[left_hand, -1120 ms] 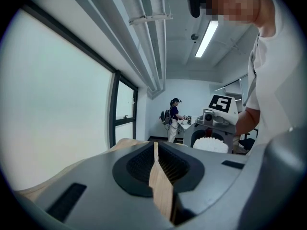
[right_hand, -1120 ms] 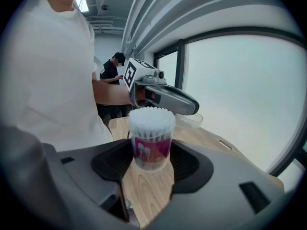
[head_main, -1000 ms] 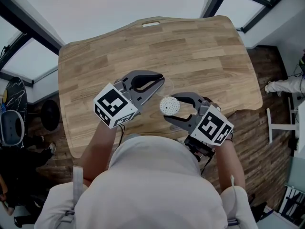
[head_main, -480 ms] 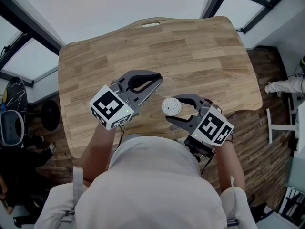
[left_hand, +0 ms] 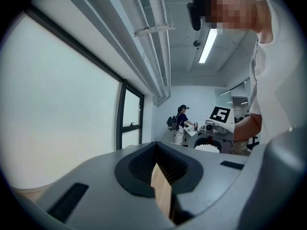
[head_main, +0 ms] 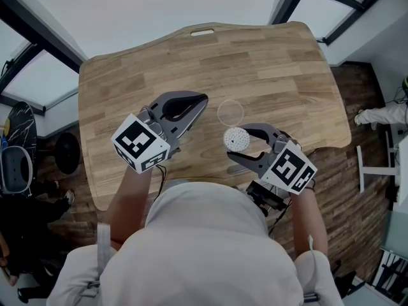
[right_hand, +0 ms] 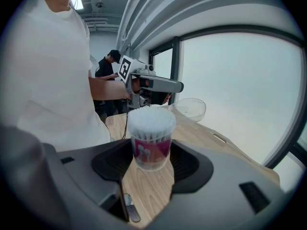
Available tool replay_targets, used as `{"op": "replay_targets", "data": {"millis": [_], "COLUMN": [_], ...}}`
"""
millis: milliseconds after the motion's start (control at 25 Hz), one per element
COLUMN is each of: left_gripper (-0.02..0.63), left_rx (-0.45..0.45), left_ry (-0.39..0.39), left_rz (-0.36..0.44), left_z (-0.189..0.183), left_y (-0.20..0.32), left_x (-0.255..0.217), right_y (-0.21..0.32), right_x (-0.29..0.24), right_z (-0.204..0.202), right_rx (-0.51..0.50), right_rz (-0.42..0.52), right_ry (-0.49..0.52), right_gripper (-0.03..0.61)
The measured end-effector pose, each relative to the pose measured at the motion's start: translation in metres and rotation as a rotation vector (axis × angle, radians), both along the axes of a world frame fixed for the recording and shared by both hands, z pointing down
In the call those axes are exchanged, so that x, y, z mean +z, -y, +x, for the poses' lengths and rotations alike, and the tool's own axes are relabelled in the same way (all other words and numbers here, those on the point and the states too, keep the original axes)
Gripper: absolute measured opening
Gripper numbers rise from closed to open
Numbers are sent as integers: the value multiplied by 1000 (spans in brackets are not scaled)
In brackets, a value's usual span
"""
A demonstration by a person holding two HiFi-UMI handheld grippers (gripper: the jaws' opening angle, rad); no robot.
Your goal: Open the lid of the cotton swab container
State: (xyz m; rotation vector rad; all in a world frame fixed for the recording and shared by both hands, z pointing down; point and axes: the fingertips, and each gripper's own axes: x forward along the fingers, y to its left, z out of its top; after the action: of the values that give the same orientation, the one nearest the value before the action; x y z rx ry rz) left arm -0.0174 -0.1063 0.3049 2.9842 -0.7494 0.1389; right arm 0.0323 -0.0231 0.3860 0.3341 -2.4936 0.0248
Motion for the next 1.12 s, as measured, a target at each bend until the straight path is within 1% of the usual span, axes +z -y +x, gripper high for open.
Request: {"op": "replay_targets", "data": {"millis": [280, 520, 760, 840, 1120], "left_gripper": [12, 12, 12, 12, 12], "left_rx": [-11, -38, -70, -78, -100], "left_ry": [4, -24, -23, -19, -22], "left_rz": [-16, 18, -11, -19, -33], "left_z": [-2, -4, -7, -6, -4], "left_y": [-1, -1, 5, 8, 17], "left_x": [5, -1, 6, 9, 16], "right_y": [12, 21, 33, 38, 61], "right_x": [-7, -10, -10, -10, -4], "right_z": [11, 20, 28, 32, 43], "right_rx": [35, 59, 86, 97, 130], "right_rz": [13, 19, 22, 14, 5], "right_ry": [18, 24, 50, 44, 75], "right_gripper": [250, 250, 250, 250, 250]}}
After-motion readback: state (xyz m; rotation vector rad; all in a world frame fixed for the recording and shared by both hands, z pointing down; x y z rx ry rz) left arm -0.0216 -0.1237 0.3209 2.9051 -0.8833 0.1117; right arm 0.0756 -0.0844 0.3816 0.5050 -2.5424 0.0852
